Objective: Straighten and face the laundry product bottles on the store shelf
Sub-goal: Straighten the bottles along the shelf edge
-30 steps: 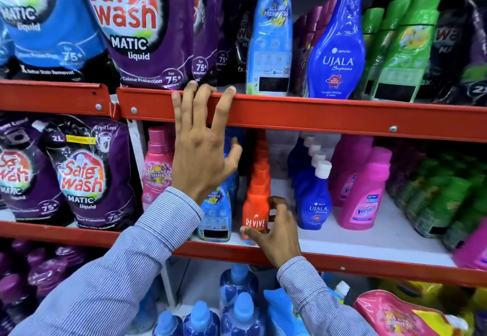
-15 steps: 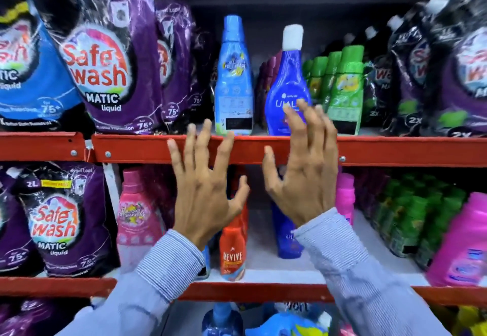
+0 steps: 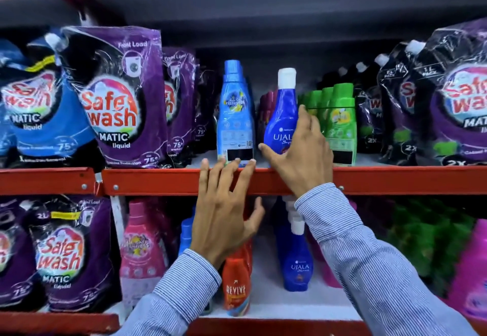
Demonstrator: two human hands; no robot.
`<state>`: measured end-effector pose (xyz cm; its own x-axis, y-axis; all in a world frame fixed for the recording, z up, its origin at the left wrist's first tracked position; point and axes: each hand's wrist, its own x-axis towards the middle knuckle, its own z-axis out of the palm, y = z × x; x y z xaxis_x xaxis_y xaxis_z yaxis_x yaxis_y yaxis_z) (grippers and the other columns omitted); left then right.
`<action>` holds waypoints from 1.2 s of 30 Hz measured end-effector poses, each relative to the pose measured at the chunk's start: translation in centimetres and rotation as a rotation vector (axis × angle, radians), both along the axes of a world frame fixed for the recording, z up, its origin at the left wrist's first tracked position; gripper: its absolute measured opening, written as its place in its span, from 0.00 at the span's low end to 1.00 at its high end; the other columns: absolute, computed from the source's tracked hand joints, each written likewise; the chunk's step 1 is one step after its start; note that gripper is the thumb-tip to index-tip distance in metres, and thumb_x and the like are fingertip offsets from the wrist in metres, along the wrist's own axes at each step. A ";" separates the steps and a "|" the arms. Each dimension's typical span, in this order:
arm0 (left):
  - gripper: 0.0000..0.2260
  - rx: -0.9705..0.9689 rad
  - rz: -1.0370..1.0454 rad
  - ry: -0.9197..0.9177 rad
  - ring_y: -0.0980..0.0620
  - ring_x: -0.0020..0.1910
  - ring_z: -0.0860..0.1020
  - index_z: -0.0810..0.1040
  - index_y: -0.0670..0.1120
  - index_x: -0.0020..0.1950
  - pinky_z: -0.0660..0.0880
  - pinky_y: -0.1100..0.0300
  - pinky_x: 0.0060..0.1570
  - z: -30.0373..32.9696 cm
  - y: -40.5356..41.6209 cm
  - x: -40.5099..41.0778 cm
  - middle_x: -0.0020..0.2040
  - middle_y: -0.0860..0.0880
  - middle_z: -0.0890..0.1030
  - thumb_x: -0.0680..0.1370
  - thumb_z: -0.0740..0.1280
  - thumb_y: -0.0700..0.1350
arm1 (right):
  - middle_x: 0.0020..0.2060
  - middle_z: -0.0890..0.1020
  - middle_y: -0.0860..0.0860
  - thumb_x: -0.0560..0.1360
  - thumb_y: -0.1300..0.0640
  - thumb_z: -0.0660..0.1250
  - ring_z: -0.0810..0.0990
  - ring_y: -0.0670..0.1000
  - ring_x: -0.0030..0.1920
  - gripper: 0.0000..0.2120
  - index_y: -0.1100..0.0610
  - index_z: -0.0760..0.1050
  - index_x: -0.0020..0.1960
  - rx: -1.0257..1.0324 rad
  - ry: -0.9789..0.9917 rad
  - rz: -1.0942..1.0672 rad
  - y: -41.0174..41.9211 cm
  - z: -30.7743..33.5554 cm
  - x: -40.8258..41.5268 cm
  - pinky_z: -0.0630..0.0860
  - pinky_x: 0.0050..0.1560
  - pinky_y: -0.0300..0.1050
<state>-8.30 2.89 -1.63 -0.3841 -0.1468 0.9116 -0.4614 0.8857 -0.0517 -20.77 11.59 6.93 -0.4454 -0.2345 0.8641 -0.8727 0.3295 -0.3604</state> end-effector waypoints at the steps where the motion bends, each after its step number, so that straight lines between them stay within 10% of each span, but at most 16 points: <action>1: 0.30 -0.001 0.009 -0.008 0.38 0.70 0.74 0.71 0.47 0.75 0.57 0.37 0.79 0.0 0.0 0.1 0.66 0.42 0.78 0.74 0.68 0.54 | 0.69 0.70 0.56 0.65 0.39 0.74 0.75 0.60 0.63 0.49 0.59 0.55 0.75 -0.018 0.002 0.010 0.0 0.1 -0.1 0.74 0.59 0.53; 12: 0.31 -0.007 0.023 0.004 0.37 0.70 0.72 0.71 0.47 0.75 0.58 0.37 0.79 -0.4 -0.1 -0.3 0.66 0.41 0.76 0.72 0.71 0.53 | 0.65 0.75 0.57 0.65 0.44 0.76 0.73 0.51 0.63 0.42 0.62 0.64 0.72 -0.377 0.167 0.194 6.9 -0.1 1.6 0.62 0.63 0.26; 21: 0.29 -0.005 0.047 0.017 0.36 0.67 0.73 0.72 0.46 0.73 0.58 0.37 0.78 -0.5 0.1 -0.7 0.64 0.40 0.77 0.73 0.71 0.52 | 0.60 0.75 0.51 0.61 0.48 0.81 0.76 0.51 0.58 0.41 0.60 0.67 0.67 -0.220 -0.020 0.260 10.0 -12.3 1.5 0.74 0.62 0.44; 25: 0.29 -0.011 0.058 0.035 0.35 0.67 0.73 0.73 0.45 0.72 0.58 0.36 0.77 -0.5 0.2 -1.0 0.63 0.39 0.77 0.73 0.71 0.51 | 0.57 0.71 0.45 0.60 0.48 0.81 0.73 0.47 0.56 0.40 0.57 0.66 0.66 -0.112 -0.141 0.257 8.3 -18.2 0.2 0.70 0.60 0.35; 36: 0.30 -0.016 0.077 -0.021 0.34 0.67 0.72 0.71 0.43 0.73 0.57 0.34 0.77 -0.4 0.2 -0.6 0.64 0.37 0.75 0.73 0.70 0.50 | 0.61 0.73 0.54 0.60 0.45 0.79 0.76 0.58 0.60 0.41 0.56 0.63 0.65 0.179 -0.384 0.221 2.7 -26.6 -1.9 0.79 0.55 0.53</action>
